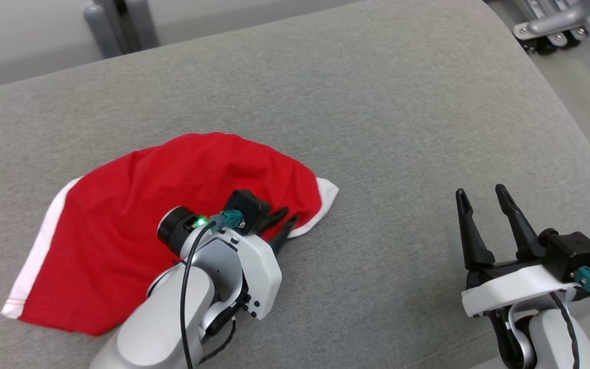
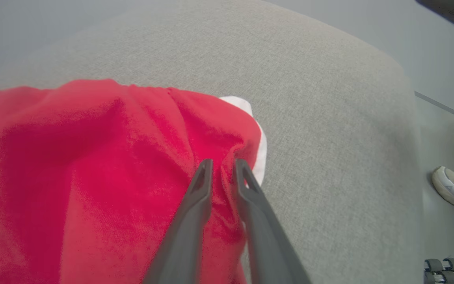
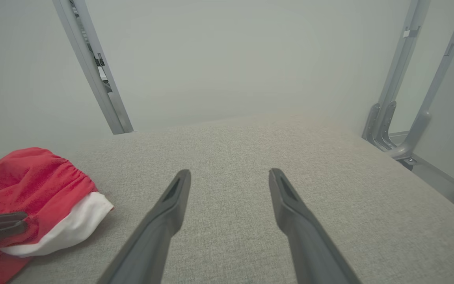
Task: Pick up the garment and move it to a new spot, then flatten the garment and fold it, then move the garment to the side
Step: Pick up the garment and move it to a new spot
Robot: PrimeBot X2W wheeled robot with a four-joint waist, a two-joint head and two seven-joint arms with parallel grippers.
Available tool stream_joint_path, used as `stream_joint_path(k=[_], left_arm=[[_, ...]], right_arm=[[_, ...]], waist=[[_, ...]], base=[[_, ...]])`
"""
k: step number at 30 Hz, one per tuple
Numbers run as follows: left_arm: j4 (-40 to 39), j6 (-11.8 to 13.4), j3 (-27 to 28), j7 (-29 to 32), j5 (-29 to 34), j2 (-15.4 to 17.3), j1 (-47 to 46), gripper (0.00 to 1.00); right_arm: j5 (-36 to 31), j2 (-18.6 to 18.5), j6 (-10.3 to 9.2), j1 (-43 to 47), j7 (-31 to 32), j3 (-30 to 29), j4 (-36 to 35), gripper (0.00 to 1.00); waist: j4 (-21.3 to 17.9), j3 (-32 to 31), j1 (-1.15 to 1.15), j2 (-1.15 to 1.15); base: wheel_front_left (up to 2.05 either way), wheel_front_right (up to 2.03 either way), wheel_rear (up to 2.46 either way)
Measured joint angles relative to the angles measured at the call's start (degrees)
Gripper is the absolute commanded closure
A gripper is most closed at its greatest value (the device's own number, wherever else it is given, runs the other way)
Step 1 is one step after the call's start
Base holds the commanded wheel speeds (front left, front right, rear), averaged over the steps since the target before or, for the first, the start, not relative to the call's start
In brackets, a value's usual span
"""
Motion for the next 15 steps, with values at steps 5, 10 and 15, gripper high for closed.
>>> stream_joint_path(k=[5, 10, 15], left_arm=[[-3.1, 0.7, 0.9, -3.7, -1.0, -0.3, 2.3, 0.00], [-8.6, 4.0, 4.2, -7.6, -2.1, 0.7, 5.2, 0.00], [-13.6, 8.4, 9.5, -11.3, -3.4, 3.1, 8.6, 0.00]], right_arm=[[-0.8, 0.0, 0.00, -0.3, -0.1, -0.1, 0.4, 0.00], [-1.8, 0.1, 0.00, -0.6, 0.0, -0.4, 0.4, 0.00], [-2.9, 0.0, 0.00, -0.3, 0.7, -1.3, -0.1, 0.00]], waist=[[2.7, -1.2, 0.00, 0.00], [5.6, -2.9, 0.00, 0.00], [8.2, -4.7, 0.00, 0.00]], base=[[0.00, 0.00, 0.00], [0.00, 0.00, 0.00], [0.00, 0.00, 0.00]])
